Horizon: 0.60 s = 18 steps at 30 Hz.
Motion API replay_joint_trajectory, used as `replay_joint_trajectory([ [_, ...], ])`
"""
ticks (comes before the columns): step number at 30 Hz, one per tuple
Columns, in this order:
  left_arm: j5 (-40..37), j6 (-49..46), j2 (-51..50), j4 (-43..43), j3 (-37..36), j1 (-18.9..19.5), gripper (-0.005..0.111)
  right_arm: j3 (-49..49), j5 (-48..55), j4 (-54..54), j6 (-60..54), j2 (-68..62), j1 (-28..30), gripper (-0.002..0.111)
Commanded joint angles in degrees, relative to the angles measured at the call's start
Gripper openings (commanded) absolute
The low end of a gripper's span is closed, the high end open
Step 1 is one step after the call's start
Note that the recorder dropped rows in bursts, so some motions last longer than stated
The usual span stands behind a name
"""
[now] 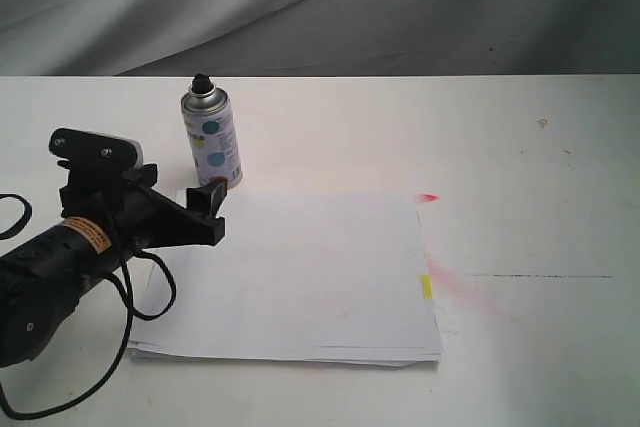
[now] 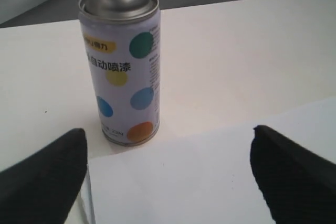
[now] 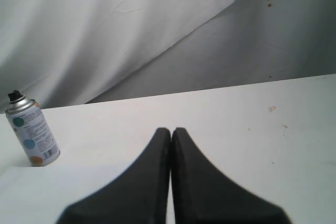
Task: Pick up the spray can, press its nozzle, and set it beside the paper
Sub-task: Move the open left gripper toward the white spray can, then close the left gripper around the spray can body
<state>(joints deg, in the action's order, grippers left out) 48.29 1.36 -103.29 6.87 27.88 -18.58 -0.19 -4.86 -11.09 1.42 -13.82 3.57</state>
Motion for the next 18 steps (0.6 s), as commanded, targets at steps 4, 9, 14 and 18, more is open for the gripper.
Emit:
replay_joint_trajectory([
  [4,2.8,-0.3,-0.1,-1.6,0.6,-0.3,0.080,0.2,-0.1,0.9,-0.1,0.2,0.4,0.000],
  [9,2.8,0.2,-0.1,-1.4,1.1,-0.3,0.080,0.2,-0.1,0.9,-0.1,0.2,0.4,0.000],
  [14,2.3,0.6,-0.1,1.0,1.1,-0.3,0.088,0.2,-0.1,0.9,-0.1,0.2,0.4,0.000],
  [18,2.4,0.0,-0.1,1.4,1.1,-0.3,0.091,0.2,-0.1,0.9,-0.1,0.2,0.4,0.000],
])
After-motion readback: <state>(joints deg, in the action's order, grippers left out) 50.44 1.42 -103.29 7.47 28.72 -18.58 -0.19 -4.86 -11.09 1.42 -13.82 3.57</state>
